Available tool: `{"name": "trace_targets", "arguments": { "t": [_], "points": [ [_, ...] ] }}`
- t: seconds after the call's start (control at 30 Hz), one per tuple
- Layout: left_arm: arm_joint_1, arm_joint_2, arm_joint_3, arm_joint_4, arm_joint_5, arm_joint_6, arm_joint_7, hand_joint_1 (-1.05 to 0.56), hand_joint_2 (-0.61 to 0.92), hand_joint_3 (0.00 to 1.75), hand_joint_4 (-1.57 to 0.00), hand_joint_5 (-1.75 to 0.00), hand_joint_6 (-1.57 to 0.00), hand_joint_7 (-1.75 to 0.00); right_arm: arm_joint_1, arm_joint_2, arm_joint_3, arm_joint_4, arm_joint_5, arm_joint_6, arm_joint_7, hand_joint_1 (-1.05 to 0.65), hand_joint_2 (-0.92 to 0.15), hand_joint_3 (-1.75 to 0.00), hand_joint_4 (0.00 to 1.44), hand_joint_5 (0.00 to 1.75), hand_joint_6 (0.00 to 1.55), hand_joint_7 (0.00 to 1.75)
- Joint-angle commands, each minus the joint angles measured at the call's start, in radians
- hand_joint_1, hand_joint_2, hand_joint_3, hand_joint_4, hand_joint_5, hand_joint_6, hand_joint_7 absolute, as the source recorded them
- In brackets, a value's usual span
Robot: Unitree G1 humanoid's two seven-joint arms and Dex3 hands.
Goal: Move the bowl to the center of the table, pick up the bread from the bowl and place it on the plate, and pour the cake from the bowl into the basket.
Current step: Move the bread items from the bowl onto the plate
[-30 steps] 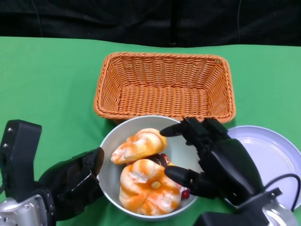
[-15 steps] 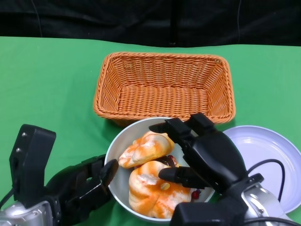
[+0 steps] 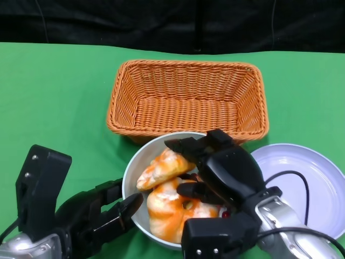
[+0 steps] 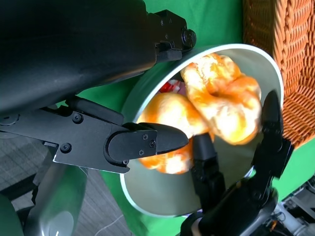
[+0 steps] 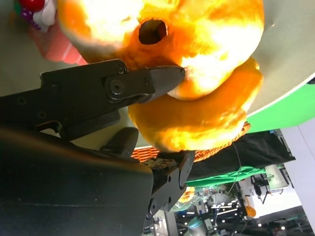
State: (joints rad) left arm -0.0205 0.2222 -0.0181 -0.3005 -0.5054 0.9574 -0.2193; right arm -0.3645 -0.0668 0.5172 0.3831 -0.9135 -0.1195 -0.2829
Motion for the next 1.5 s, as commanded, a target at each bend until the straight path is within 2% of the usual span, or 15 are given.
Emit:
{"name": "trace_targets", "arguments": {
  "t": [0.03, 0.1, 0.2, 0.23, 0.27, 0.3, 0.33, 0.37, 0.47, 0.53, 0.6, 0.9, 1.1, 1.3, 1.5],
  "points": [
    [0.016, 0.015, -0.024, -0.011, 0.025, -0.016, -0.017, -0.47, 0.92, 0.3, 0.0, -0.6, -0.21, -0.05, -0.03, 0.004, 0.012, 0.092, 0.014, -0.011, -0.05, -0.37, -0.92, -0.04, 0.41, 0.79, 0.52, 0.24],
    [0.019, 0.022, -0.038, -0.011, 0.044, -0.033, -0.024, -0.49, 0.92, 0.29, 0.0, -0.64, -0.2, -0.04, -0.044, 0.003, 0.01, 0.129, 0.038, -0.071, -0.104, -0.27, -0.91, -0.05, 0.75, 0.92, 0.81, 0.3],
    [0.02, 0.027, -0.048, -0.009, 0.059, -0.047, -0.029, -0.5, 0.92, 0.29, 0.0, -0.63, -0.2, -0.03, -0.056, -0.001, 0.012, 0.161, 0.055, -0.131, -0.168, -0.21, -0.9, -0.02, 0.93, 0.97, 1.02, 0.26],
    [0.02, 0.029, -0.05, -0.009, 0.062, -0.052, -0.031, -0.52, 0.92, 0.29, 0.0, -0.59, -0.19, -0.03, -0.055, -0.005, 0.013, 0.162, 0.054, -0.15, -0.198, -0.14, -0.89, -0.05, 0.99, 1.43, 1.04, 0.81],
    [0.021, 0.03, -0.051, -0.009, 0.065, -0.057, -0.033, -0.53, 0.92, 0.29, 0.0, -0.57, -0.18, -0.02, -0.055, -0.007, 0.015, 0.164, 0.054, -0.163, -0.221, -0.13, -0.87, -0.09, 1.02, 1.62, 0.93, 1.14],
    [0.022, 0.032, -0.052, -0.008, 0.07, -0.065, -0.036, -0.54, 0.92, 0.29, 0.0, -0.56, -0.18, -0.02, -0.052, -0.01, 0.013, 0.161, 0.055, -0.185, -0.254, -0.12, -0.86, -0.11, 1.03, 1.68, 0.9, 1.26],
    [0.023, 0.033, -0.053, -0.008, 0.074, -0.07, -0.039, -0.54, 0.92, 0.3, 0.0, -0.54, -0.18, -0.02, -0.05, -0.012, 0.012, 0.16, 0.057, -0.198, -0.275, -0.11, -0.76, -0.27, 1.03, 1.71, 0.89, 1.36],
    [0.024, 0.033, -0.053, -0.008, 0.076, -0.074, -0.041, -0.54, 0.92, 0.31, 0.0, -0.53, -0.17, -0.01, -0.05, -0.013, 0.012, 0.162, 0.058, -0.208, -0.291, -0.1, -0.57, -0.63, 1.03, 1.73, 0.88, 1.41],
    [0.026, 0.032, -0.049, -0.01, 0.084, -0.079, -0.034, -0.53, 0.92, 0.34, 0.0, -0.51, -0.18, -0.01, -0.04, -0.025, 0.01, 0.137, 0.04, -0.234, -0.369, -0.06, -0.26, -1.1, 1.05, 1.74, 0.82, 1.66],
    [0.025, 0.029, -0.041, -0.004, 0.083, -0.079, -0.032, -0.51, 0.92, 0.34, 0.0, -0.51, -0.18, -0.01, -0.024, -0.031, 0.005, 0.095, 0.031, -0.234, -0.408, -0.04, -0.17, -1.24, 1.06, 1.75, 0.83, 1.72],
    [0.024, 0.026, -0.034, 0.002, 0.081, -0.08, -0.033, -0.51, 0.92, 0.33, 0.0, -0.49, -0.18, -0.01, -0.012, -0.037, -0.001, 0.06, 0.029, -0.24, -0.432, -0.05, -0.15, -1.35, 1.06, 1.75, 0.83, 1.74],
    [0.025, 0.013, -0.003, 0.01, 0.075, -0.073, -0.031, -0.5, 0.92, 0.31, 0.0, -0.42, -0.16, 0.0, 0.043, -0.052, -0.055, -0.088, 0.071, -0.29, -0.463, -0.14, -0.14, -1.63, 1.08, 1.75, 0.84, 1.75],
    [0.025, 0.016, 0.01, -0.001, 0.088, -0.079, -0.019, -0.5, 0.92, 0.32, -0.01, -0.41, -0.16, -0.01, 0.126, -0.075, -0.114, -0.242, 0.127, -0.284, -0.384, -0.17, -0.15, -1.67, 1.08, 1.75, 0.85, 1.73],
    [0.036, 0.028, 0.026, -0.049, 0.132, -0.102, -0.001, -0.48, 0.92, 0.36, -0.04, -0.41, -0.18, -0.01, 0.217, -0.101, -0.186, -0.377, 0.182, -0.287, -0.294, -0.16, -0.09, -1.74, 1.09, 1.75, 0.89, 1.64],
    [0.044, 0.049, 0.045, -0.098, 0.179, -0.149, 0.002, -0.47, 0.92, 0.39, -0.06, -0.44, -0.19, -0.01, 0.279, -0.111, -0.255, -0.468, 0.251, -0.286, -0.207, -0.1, -0.06, -1.75, 1.07, 1.75, 0.85, 1.72]
  ]
}}
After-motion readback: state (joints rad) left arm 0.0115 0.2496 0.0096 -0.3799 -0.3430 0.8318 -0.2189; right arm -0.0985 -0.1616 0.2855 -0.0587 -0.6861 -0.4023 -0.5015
